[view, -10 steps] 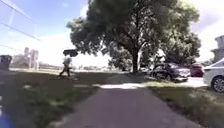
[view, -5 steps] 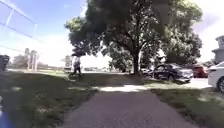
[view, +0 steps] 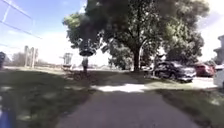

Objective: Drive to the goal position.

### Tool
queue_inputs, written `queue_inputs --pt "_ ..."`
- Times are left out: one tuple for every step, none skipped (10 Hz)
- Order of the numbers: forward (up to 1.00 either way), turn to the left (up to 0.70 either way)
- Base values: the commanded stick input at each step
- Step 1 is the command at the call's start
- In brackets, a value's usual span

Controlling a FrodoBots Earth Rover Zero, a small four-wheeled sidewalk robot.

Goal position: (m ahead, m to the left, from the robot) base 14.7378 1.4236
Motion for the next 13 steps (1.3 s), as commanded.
queue_inputs --pt "0.70 -0.35" --pt "0.70 -0.35" --pt "0.70 -0.35" --pt "0.70 -0.32" --pt "0.70 0.00" --pt "0.70 0.00" --pt "0.70 0.00" --pt "0.70 0.00" --pt "0.70 0.00" --pt "0.70 0.00" --pt "0.70 0.00" --pt "0.70 0.00" --pt "0.70 0.00"
